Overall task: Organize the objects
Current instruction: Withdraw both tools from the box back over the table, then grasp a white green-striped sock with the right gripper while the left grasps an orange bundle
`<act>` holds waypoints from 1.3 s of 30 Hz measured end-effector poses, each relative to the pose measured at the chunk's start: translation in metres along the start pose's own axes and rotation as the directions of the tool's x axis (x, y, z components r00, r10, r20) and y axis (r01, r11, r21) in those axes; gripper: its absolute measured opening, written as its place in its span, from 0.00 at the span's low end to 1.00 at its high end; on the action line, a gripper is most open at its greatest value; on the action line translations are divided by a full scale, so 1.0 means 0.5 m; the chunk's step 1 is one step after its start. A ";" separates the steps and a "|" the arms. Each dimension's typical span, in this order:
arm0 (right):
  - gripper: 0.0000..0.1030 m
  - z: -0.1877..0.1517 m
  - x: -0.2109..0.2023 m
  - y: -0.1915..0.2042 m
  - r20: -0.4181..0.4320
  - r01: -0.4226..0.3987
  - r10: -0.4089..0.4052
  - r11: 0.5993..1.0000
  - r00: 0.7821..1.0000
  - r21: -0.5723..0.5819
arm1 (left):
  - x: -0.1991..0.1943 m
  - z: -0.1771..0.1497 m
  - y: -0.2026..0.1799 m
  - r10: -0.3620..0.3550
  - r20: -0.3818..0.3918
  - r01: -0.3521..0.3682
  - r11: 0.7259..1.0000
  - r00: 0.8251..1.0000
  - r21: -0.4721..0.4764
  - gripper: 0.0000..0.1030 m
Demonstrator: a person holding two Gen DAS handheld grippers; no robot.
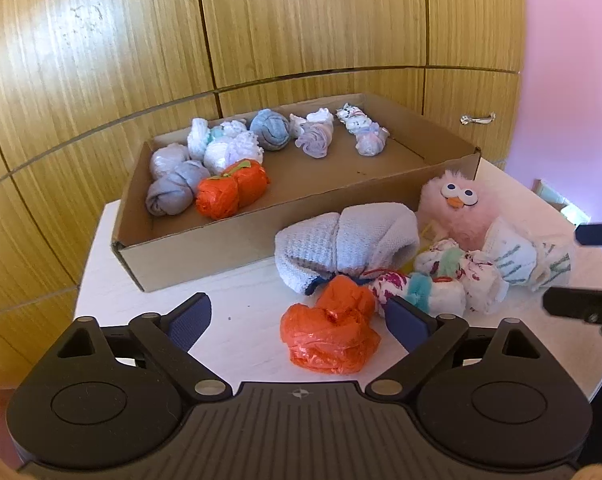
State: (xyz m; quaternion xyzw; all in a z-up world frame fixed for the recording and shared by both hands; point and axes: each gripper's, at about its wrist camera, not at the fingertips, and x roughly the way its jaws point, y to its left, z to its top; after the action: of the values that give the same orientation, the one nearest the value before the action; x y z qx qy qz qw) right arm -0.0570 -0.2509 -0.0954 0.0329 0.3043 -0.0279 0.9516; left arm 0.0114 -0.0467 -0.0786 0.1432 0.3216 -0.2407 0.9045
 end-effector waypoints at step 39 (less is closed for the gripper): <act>0.47 0.017 -0.042 -0.031 0.096 -0.174 0.180 0.983 0.979 -0.065 | -0.024 -0.013 0.040 -0.079 -0.010 0.078 0.993 0.997 -0.090 0.53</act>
State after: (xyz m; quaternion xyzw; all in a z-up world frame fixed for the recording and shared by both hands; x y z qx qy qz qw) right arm -0.0703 -0.2662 -0.0768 0.0318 0.2523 0.0638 0.9650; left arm 0.0103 -0.0231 -0.0735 0.0913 0.3435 -0.2606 0.8976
